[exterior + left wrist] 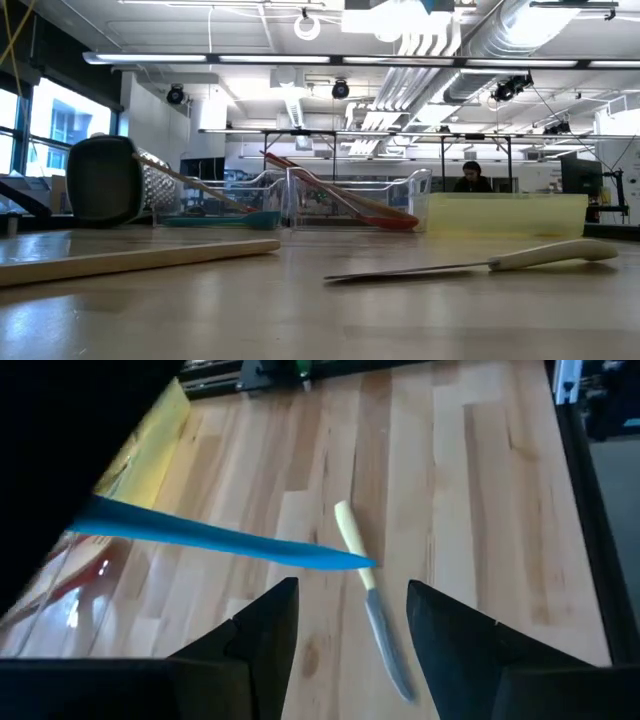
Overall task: Pick & Place Kitchen Items
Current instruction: Put the blue spatula into the left transparent bin
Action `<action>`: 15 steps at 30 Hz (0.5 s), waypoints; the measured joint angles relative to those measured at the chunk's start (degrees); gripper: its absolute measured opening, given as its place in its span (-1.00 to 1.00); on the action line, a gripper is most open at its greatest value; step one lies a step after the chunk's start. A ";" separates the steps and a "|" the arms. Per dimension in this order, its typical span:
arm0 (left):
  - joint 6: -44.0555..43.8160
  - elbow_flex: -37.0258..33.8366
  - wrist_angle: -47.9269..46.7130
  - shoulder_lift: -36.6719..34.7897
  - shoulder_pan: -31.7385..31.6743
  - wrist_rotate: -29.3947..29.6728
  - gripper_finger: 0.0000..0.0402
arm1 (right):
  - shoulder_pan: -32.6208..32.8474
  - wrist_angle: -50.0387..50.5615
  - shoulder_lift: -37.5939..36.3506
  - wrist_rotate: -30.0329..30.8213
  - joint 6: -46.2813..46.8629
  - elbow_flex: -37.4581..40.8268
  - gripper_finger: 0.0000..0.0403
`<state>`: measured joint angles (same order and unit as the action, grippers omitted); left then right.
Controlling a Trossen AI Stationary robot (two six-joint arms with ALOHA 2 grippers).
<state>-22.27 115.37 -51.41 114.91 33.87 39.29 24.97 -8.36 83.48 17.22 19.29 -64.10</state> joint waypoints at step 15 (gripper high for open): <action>1.47 0.11 0.93 -2.47 -5.76 -1.88 -0.11 | -1.41 2.07 -2.77 -2.80 -6.71 0.15 -0.80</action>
<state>-20.80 115.48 -50.47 112.44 28.11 37.41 23.56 -6.29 80.71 14.42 12.58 -63.94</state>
